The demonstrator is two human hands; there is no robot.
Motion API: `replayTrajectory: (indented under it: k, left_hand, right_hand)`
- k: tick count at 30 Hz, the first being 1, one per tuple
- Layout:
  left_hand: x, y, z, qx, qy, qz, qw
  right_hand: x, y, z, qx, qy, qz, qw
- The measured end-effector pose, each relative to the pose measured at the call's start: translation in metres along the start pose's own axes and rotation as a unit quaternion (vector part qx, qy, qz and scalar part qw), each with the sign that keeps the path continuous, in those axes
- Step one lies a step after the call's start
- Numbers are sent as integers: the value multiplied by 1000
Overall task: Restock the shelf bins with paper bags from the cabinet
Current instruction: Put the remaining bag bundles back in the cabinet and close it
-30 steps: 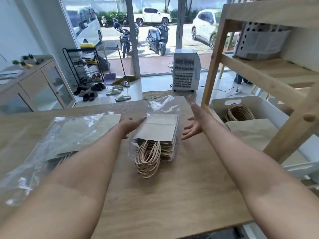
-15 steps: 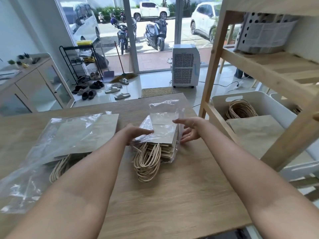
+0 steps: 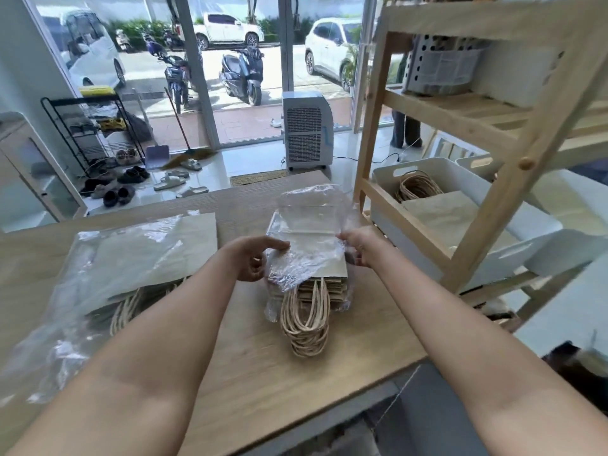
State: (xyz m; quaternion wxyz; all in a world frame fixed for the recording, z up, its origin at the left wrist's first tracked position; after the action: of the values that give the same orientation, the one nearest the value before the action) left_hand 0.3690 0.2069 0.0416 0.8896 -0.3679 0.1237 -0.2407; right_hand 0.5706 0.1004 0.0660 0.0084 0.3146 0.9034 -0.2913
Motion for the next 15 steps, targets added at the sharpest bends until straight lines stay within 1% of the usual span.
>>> replayTrajectory:
  k: [3, 4, 6, 8, 9, 15]
  left_hand:
    - [5, -13, -7, 20, 30, -19, 999]
    - [6, -22, -12, 26, 52, -38, 998]
    - [12, -38, -23, 30, 61, -93, 993]
    - [18, -55, -37, 30, 79, -149, 985]
    - [21, -61, -44, 34, 95, -165, 981]
    - [58, -101, -79, 48, 149, -215, 964]
  right_hand:
    - [-5, -27, 8, -21, 13, 45, 999]
    - [-6, -43, 13, -25, 27, 61, 997]
    - [-9, -69, 25, -16, 44, 98, 994]
    - [-12, -101, 41, -8, 32, 126, 991]
    - [-15, -117, 46, -2, 30, 136, 990]
    - [-52, -201, 89, 29, -47, 220, 974]
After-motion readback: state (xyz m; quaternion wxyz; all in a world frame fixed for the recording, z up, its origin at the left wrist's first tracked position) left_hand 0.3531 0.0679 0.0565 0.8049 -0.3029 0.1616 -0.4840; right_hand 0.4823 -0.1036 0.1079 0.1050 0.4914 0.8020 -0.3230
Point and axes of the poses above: each hand's wrist, its own y-axis towards the middle knuckle, its own x-axis out of the palm, z = x × y, the point moved 5 cm from there along y, towards the middle knuckle, and after that the axes turned 3 degrees about -y, right-handed, at the moved point
